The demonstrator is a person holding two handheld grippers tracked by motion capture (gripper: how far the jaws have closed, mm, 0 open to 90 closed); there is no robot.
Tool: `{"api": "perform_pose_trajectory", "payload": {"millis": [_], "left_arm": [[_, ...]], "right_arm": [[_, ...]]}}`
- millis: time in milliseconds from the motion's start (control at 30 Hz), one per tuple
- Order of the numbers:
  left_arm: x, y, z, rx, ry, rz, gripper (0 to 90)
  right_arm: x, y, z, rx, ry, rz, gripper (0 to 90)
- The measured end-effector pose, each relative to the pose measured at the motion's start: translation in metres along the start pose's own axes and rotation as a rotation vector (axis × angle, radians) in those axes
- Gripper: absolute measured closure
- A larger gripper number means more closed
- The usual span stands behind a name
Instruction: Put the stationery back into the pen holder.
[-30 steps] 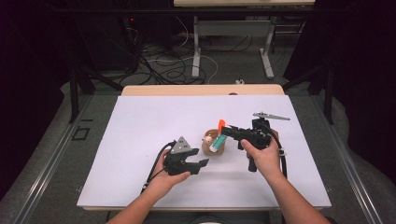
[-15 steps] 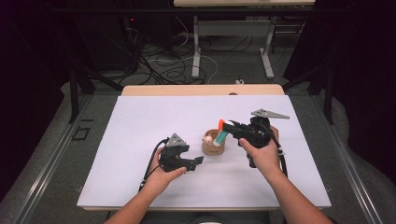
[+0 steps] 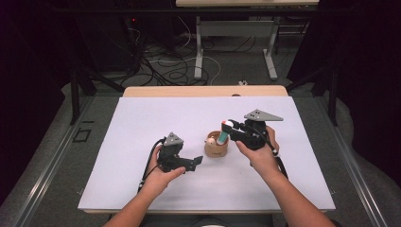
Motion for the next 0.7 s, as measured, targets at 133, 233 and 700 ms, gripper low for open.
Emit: {"api": "perform_pose_trajectory", "payload": {"millis": [133,233,700], "left_arm": [[0.002,-0.001,-0.001,-0.006,0.006,-0.01,0.3],[0.002,-0.001,-0.001,-0.01,0.004,-0.015,0.3],[0.002,-0.002,0.0,-0.006,0.001,-0.021,0.3]], "right_arm": [[0.003,-0.003,0.002,0.001,-0.02,-0.037,65.4],[0.004,-0.005,0.003,0.004,-0.03,-0.056,65.3],[0.005,-0.014,0.011,0.011,-0.053,-0.126,65.3]]}}
Point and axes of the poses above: each handheld gripper's, and its own axes: z roughly forward along the jaws, y roughly out of its top, x roughly to its left, the point moved 1 cm from there along z, roughly forward along the jaws, and after that the axes turned 14 degrees about z, right-handed, at the moved point
